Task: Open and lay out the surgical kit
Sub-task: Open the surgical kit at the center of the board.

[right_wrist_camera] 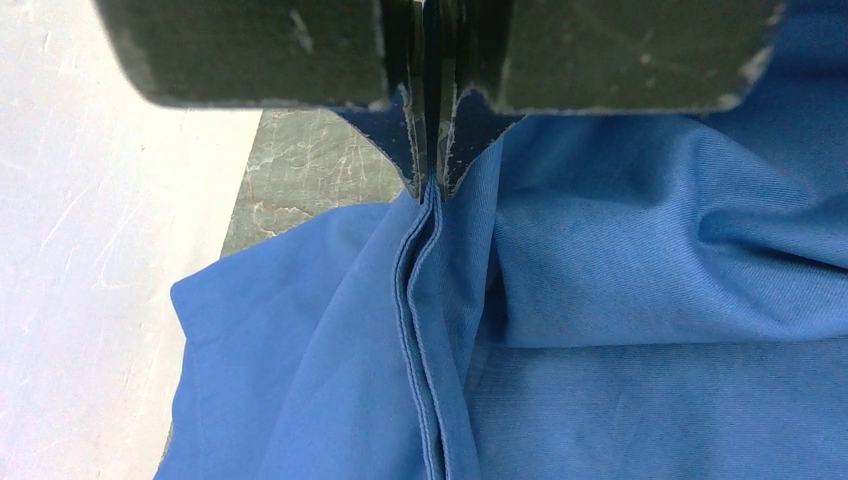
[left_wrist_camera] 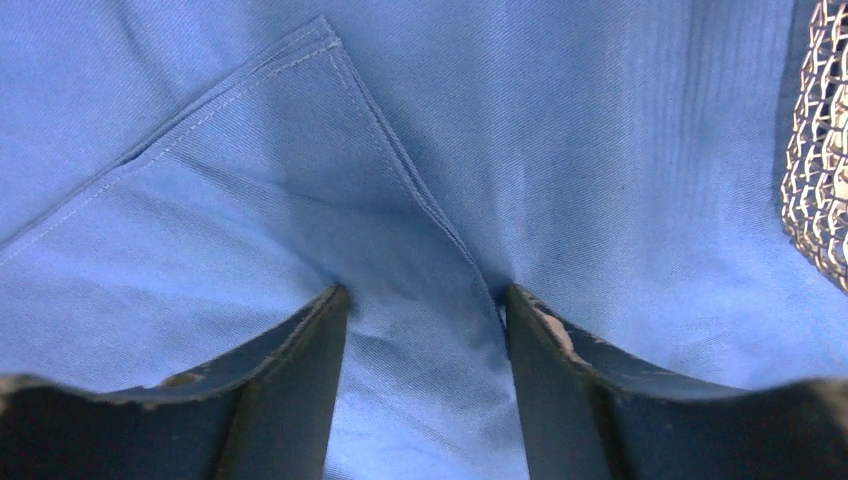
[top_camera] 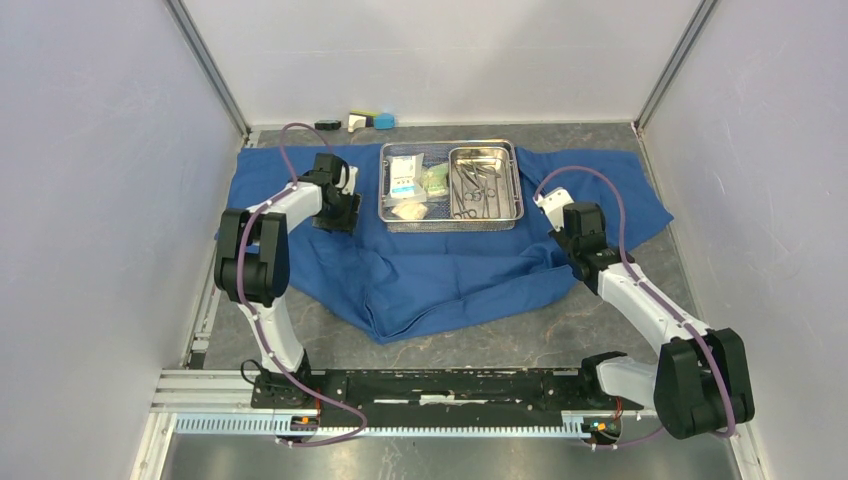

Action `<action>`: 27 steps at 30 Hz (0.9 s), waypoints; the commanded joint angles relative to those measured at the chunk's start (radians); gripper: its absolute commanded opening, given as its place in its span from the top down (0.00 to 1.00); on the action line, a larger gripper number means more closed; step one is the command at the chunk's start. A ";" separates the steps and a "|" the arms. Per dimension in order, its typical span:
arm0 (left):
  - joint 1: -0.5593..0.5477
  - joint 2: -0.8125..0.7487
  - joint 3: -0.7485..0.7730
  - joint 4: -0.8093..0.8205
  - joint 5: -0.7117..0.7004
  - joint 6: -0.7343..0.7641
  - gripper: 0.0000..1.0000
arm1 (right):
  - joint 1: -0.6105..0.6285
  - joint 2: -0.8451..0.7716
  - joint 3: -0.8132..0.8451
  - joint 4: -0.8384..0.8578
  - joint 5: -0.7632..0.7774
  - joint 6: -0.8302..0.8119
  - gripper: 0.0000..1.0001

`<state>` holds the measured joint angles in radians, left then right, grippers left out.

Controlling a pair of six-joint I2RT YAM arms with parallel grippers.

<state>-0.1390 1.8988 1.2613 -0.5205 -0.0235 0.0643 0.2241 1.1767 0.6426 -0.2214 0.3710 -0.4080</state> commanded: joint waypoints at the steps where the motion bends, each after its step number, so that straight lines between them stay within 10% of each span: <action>1: 0.020 -0.003 -0.005 0.011 0.019 -0.034 0.41 | -0.009 -0.027 -0.007 0.025 -0.014 0.012 0.96; 12: 0.066 -0.082 -0.054 0.027 0.048 -0.007 0.97 | -0.019 -0.067 -0.030 0.020 -0.040 0.022 0.95; 27: 0.099 -0.492 -0.268 0.061 0.043 0.045 0.98 | -0.019 -0.111 -0.058 0.017 -0.145 0.026 0.94</action>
<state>-0.0422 1.5227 1.0485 -0.4797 0.0330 0.0666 0.2073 1.1007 0.5995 -0.2138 0.2684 -0.3969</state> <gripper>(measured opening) 0.044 0.059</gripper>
